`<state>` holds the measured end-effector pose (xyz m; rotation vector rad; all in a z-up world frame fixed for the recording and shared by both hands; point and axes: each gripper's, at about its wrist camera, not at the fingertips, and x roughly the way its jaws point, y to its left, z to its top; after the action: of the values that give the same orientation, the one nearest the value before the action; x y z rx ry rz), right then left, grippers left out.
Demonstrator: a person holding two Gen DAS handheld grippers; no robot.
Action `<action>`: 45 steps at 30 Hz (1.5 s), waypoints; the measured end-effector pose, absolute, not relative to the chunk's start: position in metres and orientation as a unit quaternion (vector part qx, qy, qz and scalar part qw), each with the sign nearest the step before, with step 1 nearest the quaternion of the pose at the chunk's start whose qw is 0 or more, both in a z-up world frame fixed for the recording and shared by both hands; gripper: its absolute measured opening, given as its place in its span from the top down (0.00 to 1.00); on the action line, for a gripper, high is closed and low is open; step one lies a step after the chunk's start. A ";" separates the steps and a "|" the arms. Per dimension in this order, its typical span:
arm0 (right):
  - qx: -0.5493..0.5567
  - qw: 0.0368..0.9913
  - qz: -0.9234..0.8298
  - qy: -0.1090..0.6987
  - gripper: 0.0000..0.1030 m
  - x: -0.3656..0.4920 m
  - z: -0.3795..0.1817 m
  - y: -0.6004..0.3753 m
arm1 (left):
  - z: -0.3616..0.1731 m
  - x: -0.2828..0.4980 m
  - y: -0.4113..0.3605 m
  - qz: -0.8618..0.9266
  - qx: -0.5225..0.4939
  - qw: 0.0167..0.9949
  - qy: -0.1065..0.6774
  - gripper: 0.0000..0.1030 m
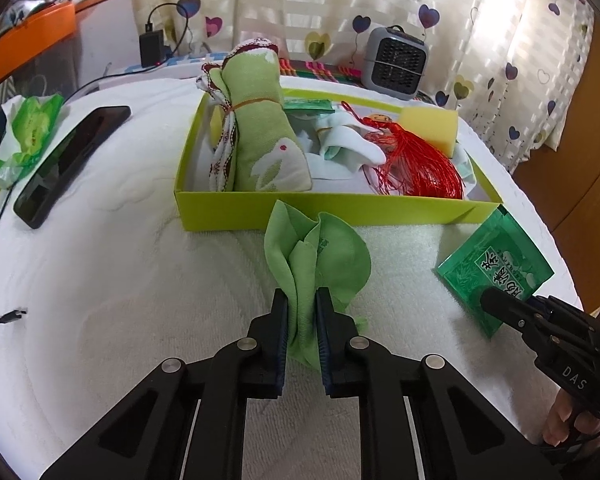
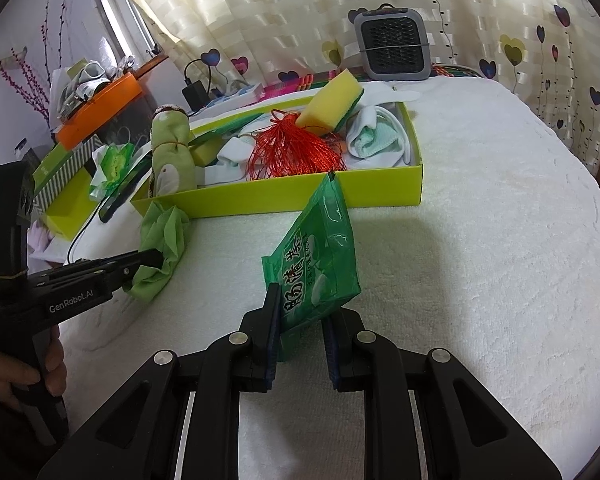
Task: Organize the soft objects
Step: 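Grasp the light-green cloth with the left tool while the right tool holds the packet, then carry the held cloth and green packet over the lime-green box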
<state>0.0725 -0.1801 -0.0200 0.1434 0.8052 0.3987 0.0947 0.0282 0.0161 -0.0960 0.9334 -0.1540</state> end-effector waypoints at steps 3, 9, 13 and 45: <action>0.068 0.899 0.194 0.387 0.81 0.070 -0.019 -0.180 | 0.019 0.091 0.028 -0.074 -0.046 0.891 0.445 0.88; 0.064 0.900 0.198 0.383 0.81 0.065 -0.017 -0.179 | 0.030 0.083 0.023 -0.076 -0.040 0.899 0.430 0.88; 0.062 0.902 0.198 0.378 0.81 0.062 -0.013 -0.178 | 0.038 0.079 0.022 -0.080 -0.041 0.903 0.420 0.88; 0.053 0.921 0.200 0.331 0.81 0.050 0.023 -0.181 | 0.075 0.070 0.015 -0.100 -0.033 0.922 0.371 0.88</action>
<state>0.0495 -0.1811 0.0226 0.1099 0.6791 0.4104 0.0701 0.0154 0.0753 -0.0673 0.7626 -0.2064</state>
